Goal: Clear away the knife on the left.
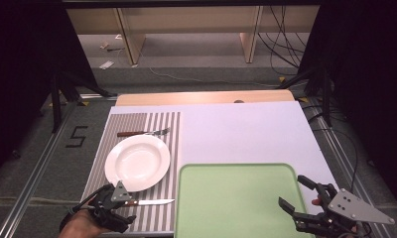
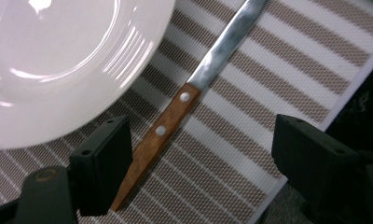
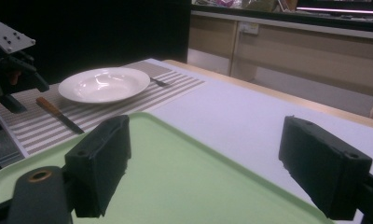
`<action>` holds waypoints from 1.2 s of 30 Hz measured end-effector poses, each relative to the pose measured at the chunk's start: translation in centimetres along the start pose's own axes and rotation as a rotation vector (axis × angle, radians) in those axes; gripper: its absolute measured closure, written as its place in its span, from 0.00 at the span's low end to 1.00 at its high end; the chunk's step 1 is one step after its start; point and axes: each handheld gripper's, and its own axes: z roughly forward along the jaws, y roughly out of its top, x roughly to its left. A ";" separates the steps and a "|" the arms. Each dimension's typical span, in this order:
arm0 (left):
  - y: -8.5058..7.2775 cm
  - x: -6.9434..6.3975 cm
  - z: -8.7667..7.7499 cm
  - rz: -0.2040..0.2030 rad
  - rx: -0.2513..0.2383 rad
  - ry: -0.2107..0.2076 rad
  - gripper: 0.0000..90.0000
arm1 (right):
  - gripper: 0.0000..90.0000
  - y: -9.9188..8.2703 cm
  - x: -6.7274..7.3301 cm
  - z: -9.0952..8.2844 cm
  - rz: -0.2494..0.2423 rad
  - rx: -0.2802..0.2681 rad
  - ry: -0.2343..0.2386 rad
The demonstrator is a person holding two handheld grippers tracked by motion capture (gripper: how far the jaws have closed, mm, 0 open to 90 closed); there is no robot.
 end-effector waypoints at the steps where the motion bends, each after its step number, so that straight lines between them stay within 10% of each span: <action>1: -0.1 0.2 0.1 -0.006 0.004 -0.007 0.23 | 0.20 0.0 0.0 0.1 0.001 -0.002 0.001; 17: 0.0 2.7 1.7 -0.079 0.073 -0.060 0.30 | 0.20 -0.1 0.0 0.2 0.001 0.001 0.007; 36: 1.5 2.8 3.2 -0.032 0.137 -0.136 0.50 | 0.20 -0.1 0.0 0.2 0.003 0.008 0.013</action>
